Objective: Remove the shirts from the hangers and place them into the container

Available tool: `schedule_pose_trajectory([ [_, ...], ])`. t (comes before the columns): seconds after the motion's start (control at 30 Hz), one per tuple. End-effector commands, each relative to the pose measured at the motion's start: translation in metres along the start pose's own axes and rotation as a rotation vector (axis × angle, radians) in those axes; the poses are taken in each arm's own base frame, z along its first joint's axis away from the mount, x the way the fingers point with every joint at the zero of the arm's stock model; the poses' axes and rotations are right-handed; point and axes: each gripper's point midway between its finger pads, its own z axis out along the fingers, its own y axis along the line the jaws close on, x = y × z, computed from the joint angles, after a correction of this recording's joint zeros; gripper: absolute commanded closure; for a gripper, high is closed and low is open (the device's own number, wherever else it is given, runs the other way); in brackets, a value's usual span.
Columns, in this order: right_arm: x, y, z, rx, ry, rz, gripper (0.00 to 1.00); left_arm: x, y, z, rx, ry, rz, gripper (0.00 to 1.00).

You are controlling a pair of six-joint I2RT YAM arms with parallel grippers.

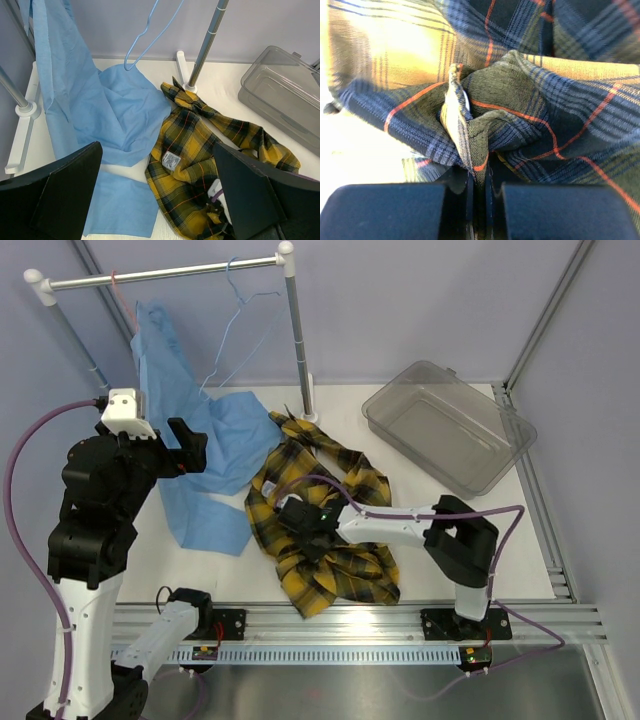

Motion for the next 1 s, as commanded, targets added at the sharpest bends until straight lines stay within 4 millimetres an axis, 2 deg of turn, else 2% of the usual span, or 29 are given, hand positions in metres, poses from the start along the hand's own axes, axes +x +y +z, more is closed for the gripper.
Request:
schedule_pose_trajectory([
  [0.0, -0.055, 0.008, -0.081, -0.077, -0.223, 0.001, 1.00, -0.016, -0.005, -0.004, 0.026, -0.054, -0.002, 0.01],
  [0.03, -0.071, 0.004, -0.113, -0.079, -0.306, 0.001, 1.00, -0.017, -0.005, -0.006, 0.027, -0.058, -0.003, 0.01],
  [0.07, -0.096, -0.005, -0.143, -0.053, -0.396, 0.021, 1.00, -0.018, -0.006, -0.006, 0.027, -0.060, -0.005, 0.01],
  [0.13, -0.112, -0.023, -0.189, -0.017, -0.483, 0.036, 1.00, -0.018, -0.006, -0.006, 0.027, -0.061, -0.006, 0.01],
  [0.17, -0.131, -0.034, -0.221, 0.016, -0.563, 0.061, 1.00, -0.019, -0.006, -0.007, 0.028, -0.066, -0.006, 0.01],
  [0.23, -0.142, -0.064, -0.261, 0.071, -0.634, 0.091, 1.00, -0.021, -0.006, -0.009, 0.029, -0.072, -0.007, 0.01],
  [0.27, -0.156, -0.079, -0.296, 0.107, -0.715, 0.124, 1.00, -0.023, -0.006, -0.010, 0.030, -0.078, -0.007, 0.01],
  [0.33, -0.165, -0.112, -0.333, 0.180, -0.787, 0.164, 1.00, -0.024, -0.007, -0.011, 0.031, -0.081, -0.008, 0.01],
  [0.37, -0.174, -0.127, -0.369, 0.208, -0.869, 0.198, 1.00, -0.023, -0.007, -0.012, 0.031, -0.081, -0.008, 0.01],
  [0.4, -0.176, -0.139, -0.386, 0.236, -0.902, 0.221, 1.00, -0.024, -0.007, -0.012, 0.031, -0.082, -0.011, 0.01],
  [0.43, -0.179, -0.161, -0.400, 0.289, -0.928, 0.241, 1.00, -0.025, -0.007, -0.012, 0.032, -0.084, -0.011, 0.01],
  [0.47, -0.183, -0.175, -0.436, 0.324, -1.010, 0.272, 1.00, -0.025, -0.007, -0.013, 0.032, -0.085, -0.013, 0.01],
  [0.5, -0.185, -0.186, -0.451, 0.361, -1.043, 0.293, 1.00, -0.025, -0.007, -0.013, 0.032, -0.087, -0.016, 0.01],
  [0.53, -0.186, -0.207, -0.461, 0.436, -1.054, 0.291, 1.00, -0.025, -0.012, -0.014, 0.058, -0.084, -0.016, 0.01],
  [0.57, -0.185, -0.219, -0.491, 0.484, -1.120, 0.321, 1.00, -0.025, -0.012, -0.014, 0.061, -0.083, -0.018, 0.01],
  [0.63, -0.185, -0.246, -0.514, 0.573, -1.164, 0.340, 1.00, -0.026, -0.014, -0.015, 0.066, -0.085, -0.021, 0.01],
  [0.67, -0.183, -0.253, -0.536, 0.602, -1.221, 0.356, 1.00, -0.025, -0.013, -0.014, 0.065, -0.084, -0.024, 0.01],
  [0.73, -0.177, -0.272, -0.555, 0.684, -1.253, 0.381, 1.00, -0.027, -0.014, -0.017, 0.068, -0.091, -0.025, 0.01],
  [0.77, -0.172, -0.287, -0.570, 0.729, -1.292, 0.413, 1.00, -0.027, -0.015, -0.018, 0.071, -0.093, -0.026, 0.01],
  [0.87, -0.162, -0.299, -0.605, 0.777, -1.398, 0.437, 1.00, -0.027, -0.014, -0.019, 0.071, -0.097, -0.028, 0.01],
  [0.97, -0.157, -0.305, -0.632, 0.828, -1.468, 0.426, 1.00, -0.028, -0.014, -0.021, 0.072, -0.101, -0.030, 0.01],
])
